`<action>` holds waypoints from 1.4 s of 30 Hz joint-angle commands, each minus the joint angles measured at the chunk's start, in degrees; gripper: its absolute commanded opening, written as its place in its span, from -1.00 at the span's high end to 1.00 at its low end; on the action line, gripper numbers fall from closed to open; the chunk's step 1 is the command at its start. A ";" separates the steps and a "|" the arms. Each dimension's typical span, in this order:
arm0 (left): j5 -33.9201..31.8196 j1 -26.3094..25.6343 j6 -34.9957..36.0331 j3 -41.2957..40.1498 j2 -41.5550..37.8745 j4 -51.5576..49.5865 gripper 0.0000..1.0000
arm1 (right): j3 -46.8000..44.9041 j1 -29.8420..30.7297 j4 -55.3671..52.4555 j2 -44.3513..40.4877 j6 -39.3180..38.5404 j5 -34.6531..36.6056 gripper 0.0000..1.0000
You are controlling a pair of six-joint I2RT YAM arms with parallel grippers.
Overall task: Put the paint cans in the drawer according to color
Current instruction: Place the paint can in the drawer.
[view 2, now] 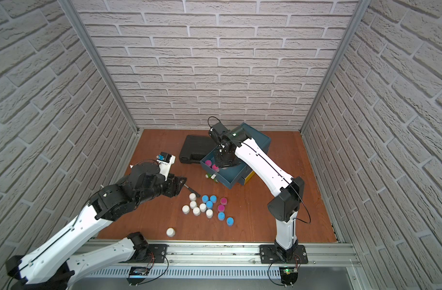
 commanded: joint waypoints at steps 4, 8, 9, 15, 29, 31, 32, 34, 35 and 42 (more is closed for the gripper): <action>-0.53 -0.29 -0.49 1.25 -0.39 2.81 -0.31 | -0.75 -0.01 0.61 1.52 -2.61 -3.76 0.96; -0.40 -0.28 -0.59 1.31 -0.35 2.94 -0.31 | -1.25 -0.12 1.18 2.19 -3.10 -4.88 0.96; -0.30 -0.31 -0.62 1.27 -0.38 2.86 -0.31 | -1.32 -0.19 1.32 2.36 -3.10 -5.15 0.96; -0.29 -0.27 -0.89 1.07 -0.98 2.22 -0.32 | -2.38 -0.71 2.52 2.72 -2.79 -6.37 0.87; -0.50 -0.36 -1.22 0.64 -1.21 2.57 -0.31 | -4.48 -1.67 4.68 2.12 -2.45 -8.14 -0.12; -0.52 -0.34 -1.27 0.68 -1.15 2.54 -0.32 | -4.30 -1.77 4.83 1.82 -2.26 -8.02 -0.16; -0.47 -0.36 -1.14 0.80 -1.12 2.62 -0.32 | -4.16 -1.86 4.81 1.63 -2.23 -7.85 -0.16; -0.51 -0.36 -1.20 0.89 -0.99 2.59 -0.32 | -3.44 -2.03 4.72 0.86 -1.92 -7.46 -0.13; -0.52 -0.35 -1.12 0.90 -0.99 2.64 -0.32 | -2.82 -2.06 4.56 0.38 -1.75 -7.04 -0.11; -0.33 -0.36 -1.06 0.98 -0.55 2.75 -0.32 | -2.90 -2.12 5.99 -8.04 1.49 -1.93 0.02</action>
